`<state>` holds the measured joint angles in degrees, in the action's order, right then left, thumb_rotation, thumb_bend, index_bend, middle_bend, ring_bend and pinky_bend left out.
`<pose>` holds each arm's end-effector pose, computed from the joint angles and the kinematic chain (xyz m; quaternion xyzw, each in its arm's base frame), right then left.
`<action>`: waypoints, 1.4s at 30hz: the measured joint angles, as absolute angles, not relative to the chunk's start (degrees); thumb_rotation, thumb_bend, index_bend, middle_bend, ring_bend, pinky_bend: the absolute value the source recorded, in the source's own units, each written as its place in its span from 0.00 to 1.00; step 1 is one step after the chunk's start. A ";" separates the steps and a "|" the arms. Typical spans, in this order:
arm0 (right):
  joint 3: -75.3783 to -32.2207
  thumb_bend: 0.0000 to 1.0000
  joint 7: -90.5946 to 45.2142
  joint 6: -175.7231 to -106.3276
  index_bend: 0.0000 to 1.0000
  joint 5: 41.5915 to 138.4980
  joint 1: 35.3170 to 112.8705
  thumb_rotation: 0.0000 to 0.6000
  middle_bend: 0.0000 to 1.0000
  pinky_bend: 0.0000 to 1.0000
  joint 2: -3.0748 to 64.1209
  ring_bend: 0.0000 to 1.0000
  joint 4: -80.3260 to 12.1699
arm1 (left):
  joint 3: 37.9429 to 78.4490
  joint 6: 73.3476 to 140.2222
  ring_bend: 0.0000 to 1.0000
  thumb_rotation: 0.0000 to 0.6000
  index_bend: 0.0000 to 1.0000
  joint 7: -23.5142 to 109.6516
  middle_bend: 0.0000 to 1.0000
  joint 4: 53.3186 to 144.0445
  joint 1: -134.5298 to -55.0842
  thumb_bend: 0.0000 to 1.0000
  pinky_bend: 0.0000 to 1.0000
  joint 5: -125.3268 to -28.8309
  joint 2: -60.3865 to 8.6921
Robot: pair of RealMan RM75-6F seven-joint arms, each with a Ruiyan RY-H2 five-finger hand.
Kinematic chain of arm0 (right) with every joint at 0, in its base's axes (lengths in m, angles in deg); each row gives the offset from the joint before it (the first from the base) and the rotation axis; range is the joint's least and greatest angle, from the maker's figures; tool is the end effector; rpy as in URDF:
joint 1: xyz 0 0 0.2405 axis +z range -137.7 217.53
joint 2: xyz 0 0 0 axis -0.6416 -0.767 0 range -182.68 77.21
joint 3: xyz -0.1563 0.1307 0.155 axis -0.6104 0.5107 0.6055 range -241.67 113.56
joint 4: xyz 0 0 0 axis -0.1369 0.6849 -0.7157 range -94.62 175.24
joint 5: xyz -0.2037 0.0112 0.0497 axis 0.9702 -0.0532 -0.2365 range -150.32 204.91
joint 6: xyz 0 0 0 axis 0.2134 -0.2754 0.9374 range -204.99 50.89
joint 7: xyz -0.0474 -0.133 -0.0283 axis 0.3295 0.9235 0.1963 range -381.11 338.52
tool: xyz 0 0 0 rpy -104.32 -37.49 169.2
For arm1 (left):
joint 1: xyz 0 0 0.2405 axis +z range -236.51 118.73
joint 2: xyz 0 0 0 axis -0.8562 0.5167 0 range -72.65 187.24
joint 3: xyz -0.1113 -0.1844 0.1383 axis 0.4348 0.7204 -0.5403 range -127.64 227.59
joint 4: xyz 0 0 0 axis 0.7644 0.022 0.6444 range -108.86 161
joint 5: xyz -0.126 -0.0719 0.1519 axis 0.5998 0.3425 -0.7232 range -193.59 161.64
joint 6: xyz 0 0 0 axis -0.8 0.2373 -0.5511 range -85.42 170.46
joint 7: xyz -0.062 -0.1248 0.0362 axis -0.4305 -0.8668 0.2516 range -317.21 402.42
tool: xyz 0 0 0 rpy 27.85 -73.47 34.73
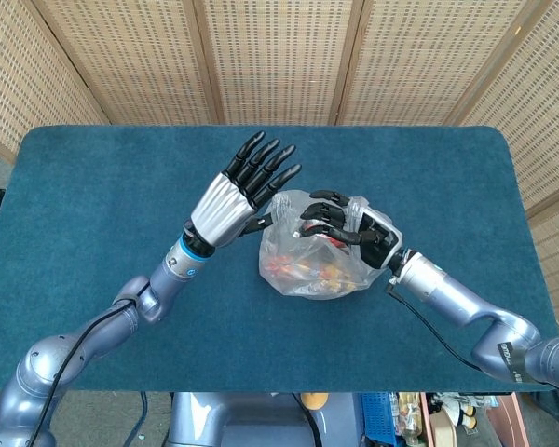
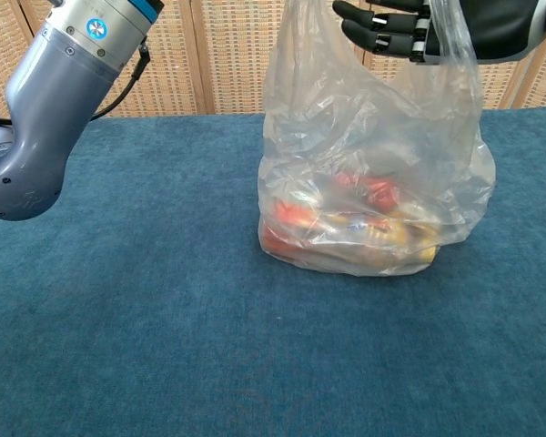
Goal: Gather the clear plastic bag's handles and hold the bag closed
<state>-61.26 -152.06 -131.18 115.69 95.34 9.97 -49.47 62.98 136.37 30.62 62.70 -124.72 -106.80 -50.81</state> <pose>-0.0986 -0.3737 0.1037 -0.2089 0.8325 -0.4712 0.2032 0.0018 0.4045 0.0298 -0.6086 -0.0095 -0.7225 0.3278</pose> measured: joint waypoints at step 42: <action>-50.77 0.00 -135.38 -122.60 0.36 107.36 93.40 1.00 0.43 0.25 17.22 0.29 -51.58 | 65.03 132.56 0.00 1.00 0.00 33.56 0.00 64.85 -126.47 0.35 0.00 -106.61 -50.89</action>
